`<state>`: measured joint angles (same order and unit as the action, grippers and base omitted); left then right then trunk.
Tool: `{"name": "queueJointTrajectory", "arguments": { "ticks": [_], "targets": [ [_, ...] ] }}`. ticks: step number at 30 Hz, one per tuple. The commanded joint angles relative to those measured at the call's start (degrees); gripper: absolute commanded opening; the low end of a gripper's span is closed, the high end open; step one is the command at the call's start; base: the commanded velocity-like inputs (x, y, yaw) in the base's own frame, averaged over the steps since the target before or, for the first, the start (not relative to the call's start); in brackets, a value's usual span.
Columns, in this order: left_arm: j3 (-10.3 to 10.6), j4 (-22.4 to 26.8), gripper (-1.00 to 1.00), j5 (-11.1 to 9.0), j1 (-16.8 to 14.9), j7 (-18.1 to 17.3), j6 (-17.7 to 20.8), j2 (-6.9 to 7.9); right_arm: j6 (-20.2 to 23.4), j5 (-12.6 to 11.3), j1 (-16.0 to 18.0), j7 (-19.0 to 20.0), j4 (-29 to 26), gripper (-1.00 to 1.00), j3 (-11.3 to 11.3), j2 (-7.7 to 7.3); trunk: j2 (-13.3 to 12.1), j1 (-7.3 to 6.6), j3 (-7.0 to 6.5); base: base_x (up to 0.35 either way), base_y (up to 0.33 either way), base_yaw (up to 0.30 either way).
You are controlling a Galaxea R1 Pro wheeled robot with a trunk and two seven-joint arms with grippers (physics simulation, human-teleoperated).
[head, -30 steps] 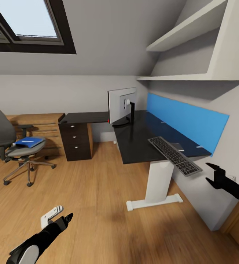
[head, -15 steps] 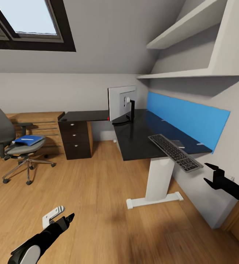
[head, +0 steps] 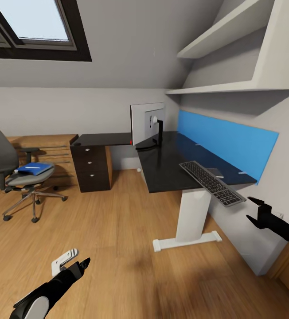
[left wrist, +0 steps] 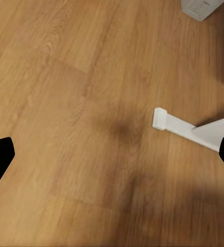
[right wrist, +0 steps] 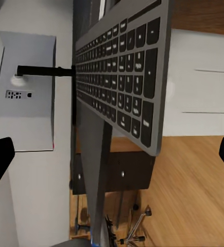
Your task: In the bedroom, organize the workspace by keeping the computer under the desk, ensuring the monitor is on the desk, placing the keyboard on the desk next to the monitor, placing the mouse on the desk next to the keyboard, moving the folder from the swivel chair onto the desk next to the mouse, stacking the notebook on top of the folder with the pen on top of the notebook, and positioning the swivel chair next to the desk.
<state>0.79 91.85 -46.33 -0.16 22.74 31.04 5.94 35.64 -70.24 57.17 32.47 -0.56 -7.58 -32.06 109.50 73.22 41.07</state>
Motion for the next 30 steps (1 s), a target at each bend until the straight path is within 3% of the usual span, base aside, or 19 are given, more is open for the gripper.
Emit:
{"name": "queueJointTrajectory", "arguments": {
  "ticks": [1, 23, 30],
  "targets": [
    [0.08, 0.09, 1.00, -0.60, -0.02, 0.57, 0.04, 0.04, 0.32, 0.21, 0.05, 0.05, 0.04, 1.00, -0.49, -0.02, 0.44, 0.22, 0.23, 0.000, 0.000, 0.000],
    [0.17, 0.06, 1.00, -0.63, -0.02, 0.64, 0.05, 0.04, 0.31, 0.29, 0.05, 0.05, 0.04, 1.00, -0.50, -0.02, 9.26, 5.05, 4.18, 0.000, 0.000, 0.000],
    [0.17, 0.02, 1.00, -0.62, -0.02, 0.53, 0.01, 0.04, 0.31, 0.28, 0.05, 0.05, 0.04, 1.00, -0.46, -0.02, 9.26, 5.05, 4.18, 0.000, 0.000, 0.000]
  ]
}}
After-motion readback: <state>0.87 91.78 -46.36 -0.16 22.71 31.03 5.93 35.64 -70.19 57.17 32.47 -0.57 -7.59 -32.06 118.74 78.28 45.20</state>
